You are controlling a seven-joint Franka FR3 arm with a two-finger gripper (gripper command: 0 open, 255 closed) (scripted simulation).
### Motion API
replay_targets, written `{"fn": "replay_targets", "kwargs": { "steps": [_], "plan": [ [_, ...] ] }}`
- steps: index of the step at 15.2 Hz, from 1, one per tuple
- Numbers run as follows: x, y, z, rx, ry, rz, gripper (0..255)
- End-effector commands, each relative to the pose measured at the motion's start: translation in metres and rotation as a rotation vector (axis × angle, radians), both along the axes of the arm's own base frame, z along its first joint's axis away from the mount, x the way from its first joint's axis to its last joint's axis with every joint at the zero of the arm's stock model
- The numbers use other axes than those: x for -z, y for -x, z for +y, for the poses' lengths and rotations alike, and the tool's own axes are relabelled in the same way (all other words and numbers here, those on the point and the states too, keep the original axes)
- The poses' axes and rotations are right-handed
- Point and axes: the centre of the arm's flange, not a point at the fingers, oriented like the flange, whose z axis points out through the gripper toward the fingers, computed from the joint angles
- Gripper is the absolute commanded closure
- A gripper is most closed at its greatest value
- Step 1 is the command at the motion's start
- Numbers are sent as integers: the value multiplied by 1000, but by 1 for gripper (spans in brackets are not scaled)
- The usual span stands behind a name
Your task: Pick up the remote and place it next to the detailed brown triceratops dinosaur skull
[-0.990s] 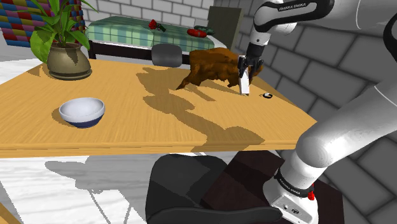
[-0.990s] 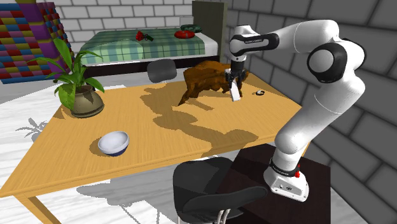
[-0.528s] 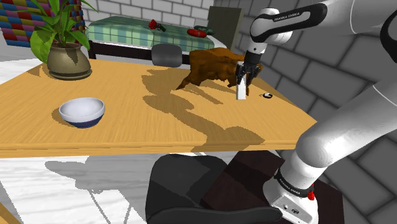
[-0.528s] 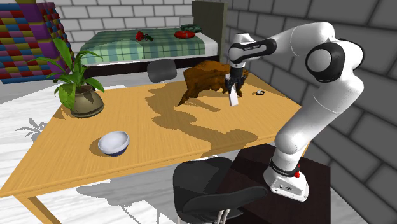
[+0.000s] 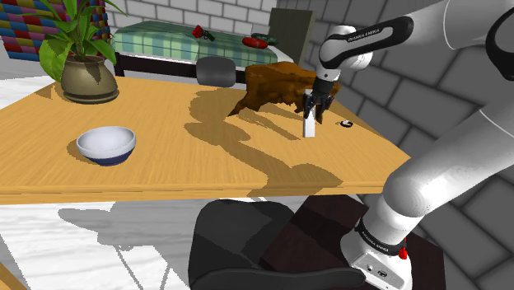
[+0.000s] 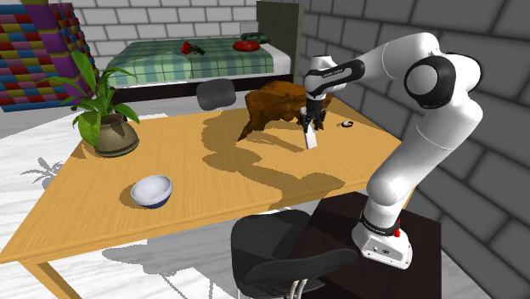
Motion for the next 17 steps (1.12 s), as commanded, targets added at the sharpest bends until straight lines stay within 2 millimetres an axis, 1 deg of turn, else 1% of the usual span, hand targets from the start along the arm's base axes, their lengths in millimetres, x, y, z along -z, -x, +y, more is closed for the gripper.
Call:
{"fn": "replay_targets", "kwargs": {
  "steps": [1,17],
  "plan": [
    [11,0,-1,0,1,-1,255],
    [95,0,-1,0,1,-1,255]
  ]
}}
